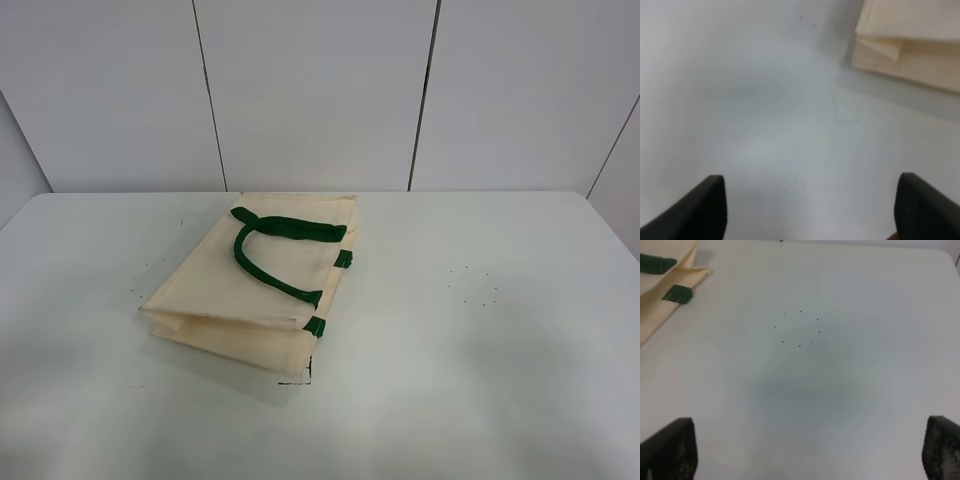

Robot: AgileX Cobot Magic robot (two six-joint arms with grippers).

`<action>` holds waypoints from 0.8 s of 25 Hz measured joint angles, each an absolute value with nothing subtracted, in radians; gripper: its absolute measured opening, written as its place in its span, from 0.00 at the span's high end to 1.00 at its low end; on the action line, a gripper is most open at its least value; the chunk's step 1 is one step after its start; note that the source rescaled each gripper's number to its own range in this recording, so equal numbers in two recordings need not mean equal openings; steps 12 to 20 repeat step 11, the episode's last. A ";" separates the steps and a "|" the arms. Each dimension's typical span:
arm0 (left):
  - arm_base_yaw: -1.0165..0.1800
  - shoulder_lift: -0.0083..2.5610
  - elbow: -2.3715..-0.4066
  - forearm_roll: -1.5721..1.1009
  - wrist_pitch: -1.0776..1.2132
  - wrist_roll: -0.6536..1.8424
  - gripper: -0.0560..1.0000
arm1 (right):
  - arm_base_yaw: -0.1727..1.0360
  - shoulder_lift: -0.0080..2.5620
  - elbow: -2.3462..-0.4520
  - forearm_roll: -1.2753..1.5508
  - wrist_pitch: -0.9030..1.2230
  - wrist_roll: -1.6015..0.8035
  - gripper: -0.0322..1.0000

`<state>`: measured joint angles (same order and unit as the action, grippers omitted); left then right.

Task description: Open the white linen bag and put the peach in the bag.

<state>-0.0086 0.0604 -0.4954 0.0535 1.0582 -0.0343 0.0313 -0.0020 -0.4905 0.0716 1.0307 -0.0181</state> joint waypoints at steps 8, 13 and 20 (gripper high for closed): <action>-0.009 -0.002 -0.495 0.050 1.059 -0.034 0.05 | 0.031 -0.002 -0.490 0.072 1.031 -0.018 0.00; -0.009 -0.002 -0.495 0.050 1.059 -0.033 0.05 | 0.031 -0.002 -0.490 0.072 1.031 -0.018 0.00; -0.009 -0.002 -0.495 0.050 1.059 -0.033 0.05 | 0.031 -0.002 -0.490 0.072 1.031 -0.018 0.00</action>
